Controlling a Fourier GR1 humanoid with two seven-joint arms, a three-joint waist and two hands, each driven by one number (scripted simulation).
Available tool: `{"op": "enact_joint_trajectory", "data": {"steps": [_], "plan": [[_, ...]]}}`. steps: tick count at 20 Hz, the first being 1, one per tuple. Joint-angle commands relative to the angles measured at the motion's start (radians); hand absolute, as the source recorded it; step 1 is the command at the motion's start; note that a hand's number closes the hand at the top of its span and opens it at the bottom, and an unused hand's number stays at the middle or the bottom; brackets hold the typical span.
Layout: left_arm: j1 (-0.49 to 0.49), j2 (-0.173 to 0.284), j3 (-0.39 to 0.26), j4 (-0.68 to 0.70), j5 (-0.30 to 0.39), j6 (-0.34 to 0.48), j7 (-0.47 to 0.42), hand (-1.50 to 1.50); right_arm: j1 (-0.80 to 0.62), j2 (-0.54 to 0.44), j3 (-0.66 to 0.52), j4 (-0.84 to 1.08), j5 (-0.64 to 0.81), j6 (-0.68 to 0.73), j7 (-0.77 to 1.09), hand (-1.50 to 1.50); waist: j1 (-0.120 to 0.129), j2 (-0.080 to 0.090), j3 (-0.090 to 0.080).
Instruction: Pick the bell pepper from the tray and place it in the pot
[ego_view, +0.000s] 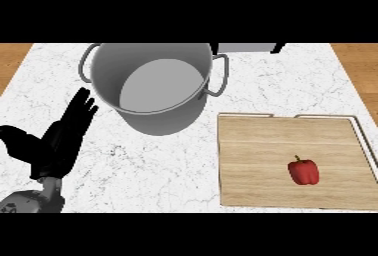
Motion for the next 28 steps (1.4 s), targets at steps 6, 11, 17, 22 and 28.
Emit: {"op": "enact_joint_trajectory", "data": {"steps": [6,11,17,22,28], "plan": [[-0.002,-0.062,-0.071,0.006,-0.054,0.037,-0.004,0.0,0.075,-0.257,-0.023,0.102,0.252,0.126,-0.348,-1.5,0.023,0.003,-0.001],[-0.021,-0.053,-0.054,-0.008,-0.062,0.045,0.018,0.0,0.153,-0.371,0.026,0.127,0.341,0.068,-0.413,-1.5,0.021,-0.001,-0.005],[0.023,-0.053,-0.065,-0.026,-0.077,0.024,0.01,0.0,0.121,-0.392,0.148,0.164,0.407,-0.049,-0.402,-1.5,0.038,-0.002,-0.007],[-0.058,-0.066,-0.038,0.004,-0.066,0.024,0.066,0.0,0.061,-0.398,0.269,0.265,0.513,-0.132,-0.434,-1.5,0.037,0.001,-0.007],[-0.055,-0.077,-0.011,0.002,-0.081,-0.001,0.07,0.0,0.026,-0.348,0.345,0.299,0.628,-0.248,-0.412,-1.5,0.028,-0.002,-0.008]]}}
